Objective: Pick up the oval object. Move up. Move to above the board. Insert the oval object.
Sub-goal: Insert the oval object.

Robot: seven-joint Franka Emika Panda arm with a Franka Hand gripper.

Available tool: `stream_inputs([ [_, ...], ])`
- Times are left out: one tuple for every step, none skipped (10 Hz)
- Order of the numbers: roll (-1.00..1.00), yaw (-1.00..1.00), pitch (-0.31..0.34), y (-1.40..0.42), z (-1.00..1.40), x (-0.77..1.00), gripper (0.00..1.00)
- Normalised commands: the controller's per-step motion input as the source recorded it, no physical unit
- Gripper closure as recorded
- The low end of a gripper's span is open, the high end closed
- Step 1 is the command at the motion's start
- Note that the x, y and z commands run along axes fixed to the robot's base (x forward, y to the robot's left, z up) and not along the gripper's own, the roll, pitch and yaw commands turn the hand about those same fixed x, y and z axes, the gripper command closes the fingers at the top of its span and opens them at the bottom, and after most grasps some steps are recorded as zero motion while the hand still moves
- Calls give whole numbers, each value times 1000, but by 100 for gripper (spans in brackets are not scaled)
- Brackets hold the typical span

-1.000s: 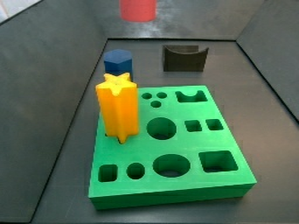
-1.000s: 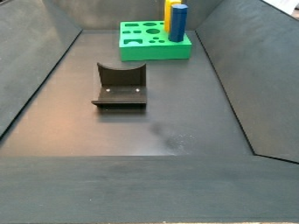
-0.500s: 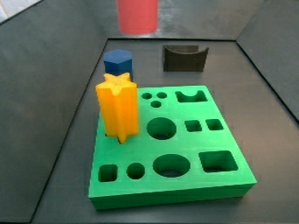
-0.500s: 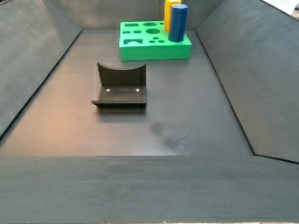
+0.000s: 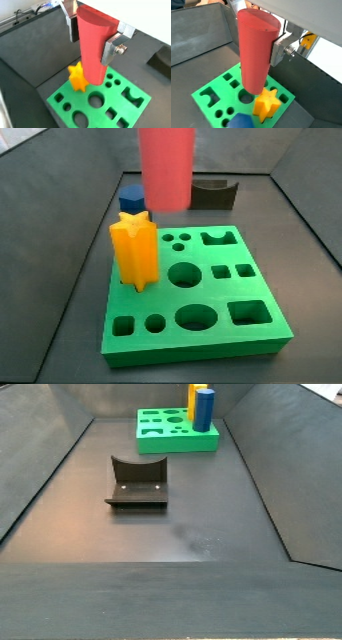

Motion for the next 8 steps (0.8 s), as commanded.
stream_inputs([
  [113, 131, -110, -397, -291, -51, 100],
  [14, 114, -87, -240, -146, -14, 100],
  [120, 194, -76, -197, -197, -177, 100],
  [229, 154, -84, -249, -151, -151, 100],
  [197, 126, -104, -380, -220, 0, 100],
  [200, 169, -90, -443, -203, 0, 100],
  [181, 191, -70, -486, -120, 0, 100],
  [74, 166, -34, -406, 0, 40, 100],
])
